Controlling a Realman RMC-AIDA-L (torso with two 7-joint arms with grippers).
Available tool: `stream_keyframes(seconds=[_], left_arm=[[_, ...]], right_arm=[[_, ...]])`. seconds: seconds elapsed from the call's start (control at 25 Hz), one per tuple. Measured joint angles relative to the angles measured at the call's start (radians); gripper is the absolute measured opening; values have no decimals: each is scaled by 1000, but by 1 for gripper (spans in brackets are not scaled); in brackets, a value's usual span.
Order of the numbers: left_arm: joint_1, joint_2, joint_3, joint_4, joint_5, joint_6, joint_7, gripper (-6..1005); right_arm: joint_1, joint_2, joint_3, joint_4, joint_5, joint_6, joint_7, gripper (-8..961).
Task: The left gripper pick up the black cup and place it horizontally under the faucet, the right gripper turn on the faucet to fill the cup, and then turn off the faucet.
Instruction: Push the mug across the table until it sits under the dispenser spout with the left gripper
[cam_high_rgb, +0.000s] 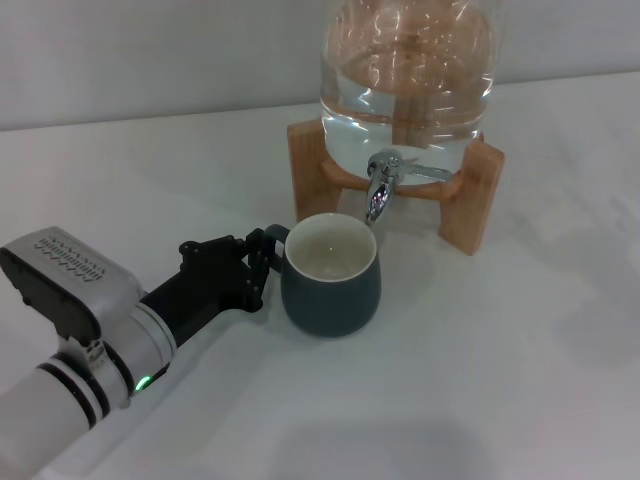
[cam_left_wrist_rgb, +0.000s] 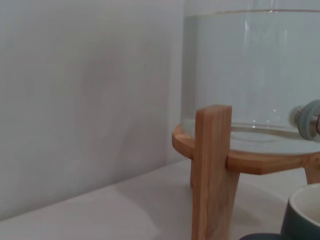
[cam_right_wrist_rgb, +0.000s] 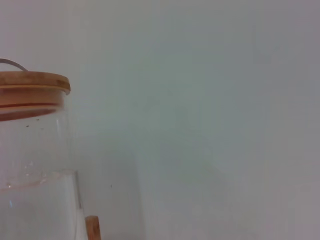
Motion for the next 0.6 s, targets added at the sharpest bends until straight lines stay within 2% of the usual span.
stream_keyframes(seconds=[0.28,0.6], left_arm=[[-24,0,-6,-36,0,101,-24,97],[-32,0,-10,-50,1,111,-27,98]], right_arm=[[-1,0,-1,0,-6,5,0,854],[-7,0,-1,0,-6,12,0,854]])
